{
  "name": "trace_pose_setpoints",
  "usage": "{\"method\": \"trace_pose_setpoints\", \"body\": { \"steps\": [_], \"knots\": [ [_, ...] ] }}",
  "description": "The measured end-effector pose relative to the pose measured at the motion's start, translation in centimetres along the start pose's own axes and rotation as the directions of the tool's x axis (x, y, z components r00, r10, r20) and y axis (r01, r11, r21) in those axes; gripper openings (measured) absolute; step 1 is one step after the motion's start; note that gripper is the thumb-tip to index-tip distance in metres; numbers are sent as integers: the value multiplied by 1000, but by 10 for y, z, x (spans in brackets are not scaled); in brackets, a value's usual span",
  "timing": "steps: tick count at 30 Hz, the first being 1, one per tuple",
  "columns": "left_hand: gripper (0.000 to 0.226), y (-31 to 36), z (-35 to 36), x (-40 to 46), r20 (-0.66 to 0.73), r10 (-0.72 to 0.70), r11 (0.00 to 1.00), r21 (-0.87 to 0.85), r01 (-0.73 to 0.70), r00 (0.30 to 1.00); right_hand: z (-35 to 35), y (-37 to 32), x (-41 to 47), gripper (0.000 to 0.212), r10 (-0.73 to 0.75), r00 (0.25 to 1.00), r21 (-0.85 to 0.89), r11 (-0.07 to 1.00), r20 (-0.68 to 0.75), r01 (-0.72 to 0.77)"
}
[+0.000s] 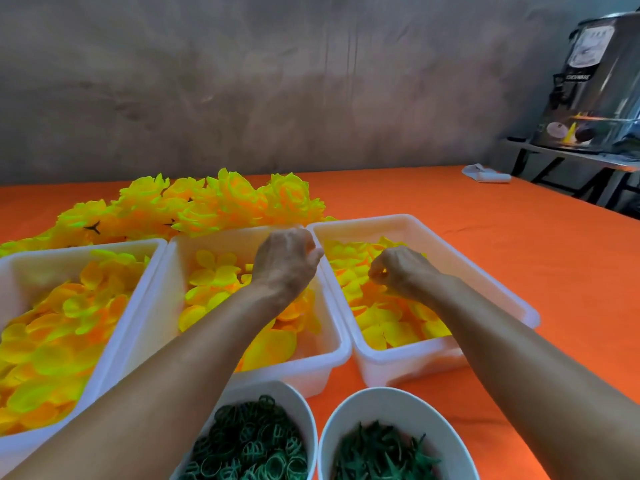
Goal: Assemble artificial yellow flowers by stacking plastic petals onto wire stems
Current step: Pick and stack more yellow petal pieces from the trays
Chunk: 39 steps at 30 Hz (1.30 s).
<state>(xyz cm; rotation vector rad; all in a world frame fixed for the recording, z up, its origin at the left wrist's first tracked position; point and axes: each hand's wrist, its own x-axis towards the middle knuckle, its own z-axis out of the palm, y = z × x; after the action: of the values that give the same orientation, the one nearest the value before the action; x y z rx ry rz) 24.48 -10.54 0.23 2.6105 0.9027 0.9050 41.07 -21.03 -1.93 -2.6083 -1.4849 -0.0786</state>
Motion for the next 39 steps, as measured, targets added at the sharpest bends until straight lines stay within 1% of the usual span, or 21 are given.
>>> {"method": "trace_pose_setpoints", "body": {
  "steps": [3,5,7,9,11,13,14,15,17,19,21,23,24,25,27,29,31,34,35,37,39],
  "knots": [
    [29,-4,13,0,-42,-20,997,-69,17,999,6,-1,3,15,21,985,116,993,-173,-1],
    [30,-8,20,-1,-78,-38,993,-115,29,996,5,0,6,20,100,957,260,965,-271,-27],
    [30,-13,24,-2,-105,-53,986,-163,35,993,4,2,6,19,183,925,409,912,-334,-33],
    [29,-17,27,-2,-122,-59,980,-197,34,991,3,2,3,12,249,903,534,845,-349,-27],
    [28,-19,28,-4,-150,-57,979,-203,26,987,1,2,0,3,319,890,686,727,-327,-9],
    [28,-20,30,-5,-164,-45,979,-203,10,986,-1,2,-2,12,368,890,840,541,-268,29],
    [28,-20,30,-5,-162,-37,979,-206,3,986,-3,2,-3,14,367,902,898,437,-227,49],
    [28,-20,31,-5,-162,-30,977,-211,-5,986,-4,1,-4,14,350,918,937,344,-188,61],
    [26,-19,32,-5,-174,-21,971,-237,-22,984,-6,-2,-6,12,278,953,975,213,-123,64],
    [25,-17,32,-4,-192,-34,949,-315,-29,981,-7,-5,-7,11,171,983,991,127,-71,49],
    [36,-15,30,-4,-171,-67,912,-411,-9,983,-8,-6,-7,10,62,997,997,71,-34,29],
    [49,-14,30,-3,-126,-98,879,-477,26,987,-8,-8,-8,10,-29,1000,998,55,-7,8],
    [51,-13,30,-3,-96,-111,860,-508,47,989,-8,-8,-8,9,-59,998,998,56,-1,4],
    [47,-13,30,-3,-66,-117,829,-555,61,991,-7,-8,-8,8,-71,997,998,67,-2,7],
    [26,-13,29,-3,-8,-121,728,-680,84,993,-7,-8,-7,10,-46,999,995,99,-19,24],
    [21,-15,27,-3,19,-158,655,-746,119,987,-5,-8,-7,13,-1,999,990,133,-37,37],
    [23,-16,26,-3,30,-186,629,-764,142,982,-4,-8,-7,15,34,998,984,175,-49,43],
    [24,-13,26,-5,58,-160,608,-780,144,985,-3,-9,-8,13,46,998,978,208,-32,22],
    [22,-13,26,-6,65,-148,610,-780,142,987,-4,-9,-8,10,15,1000,981,191,-8,5],
    [19,-13,26,-6,72,-138,609,-781,142,988,-6,-9,-8,7,-96,994,991,129,52,-40],
    [19,-14,26,-5,60,-143,610,-781,136,988,-9,-9,-10,10,-178,979,992,103,95,-77]
  ]
}}
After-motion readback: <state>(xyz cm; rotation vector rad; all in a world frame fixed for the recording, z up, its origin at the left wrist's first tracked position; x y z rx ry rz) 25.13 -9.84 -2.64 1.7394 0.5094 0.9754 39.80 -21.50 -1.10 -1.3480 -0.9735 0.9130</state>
